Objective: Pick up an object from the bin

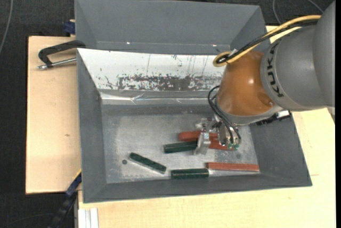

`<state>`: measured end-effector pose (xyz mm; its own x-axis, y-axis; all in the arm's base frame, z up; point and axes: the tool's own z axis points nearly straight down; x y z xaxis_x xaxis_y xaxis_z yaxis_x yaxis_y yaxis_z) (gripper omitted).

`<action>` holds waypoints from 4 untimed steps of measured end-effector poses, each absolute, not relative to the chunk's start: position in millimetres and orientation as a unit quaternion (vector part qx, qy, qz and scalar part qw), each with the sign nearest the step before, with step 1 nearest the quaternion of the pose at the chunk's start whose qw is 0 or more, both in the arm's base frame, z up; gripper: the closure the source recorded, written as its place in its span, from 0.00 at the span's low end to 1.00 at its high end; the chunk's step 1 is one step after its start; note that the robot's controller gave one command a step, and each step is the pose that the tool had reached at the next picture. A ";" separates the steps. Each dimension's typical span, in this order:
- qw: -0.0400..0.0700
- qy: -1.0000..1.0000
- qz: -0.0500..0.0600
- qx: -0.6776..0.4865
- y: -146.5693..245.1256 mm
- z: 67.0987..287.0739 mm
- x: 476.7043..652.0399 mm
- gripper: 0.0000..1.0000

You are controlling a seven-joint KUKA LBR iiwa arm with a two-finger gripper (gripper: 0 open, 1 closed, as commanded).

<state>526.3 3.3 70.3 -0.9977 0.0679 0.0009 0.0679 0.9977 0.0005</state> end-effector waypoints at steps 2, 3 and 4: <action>-0.003 -0.999 -0.001 -0.034 3.9 95.0 527.7 1.00; -0.002 -0.999 0.000 -0.034 3.9 96.5 526.9 1.00; -0.001 -0.999 -0.001 -0.034 4.1 105.1 526.8 1.00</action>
Offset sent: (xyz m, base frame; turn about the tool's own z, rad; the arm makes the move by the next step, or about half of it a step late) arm 0.0000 0.0000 0.0232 0.0000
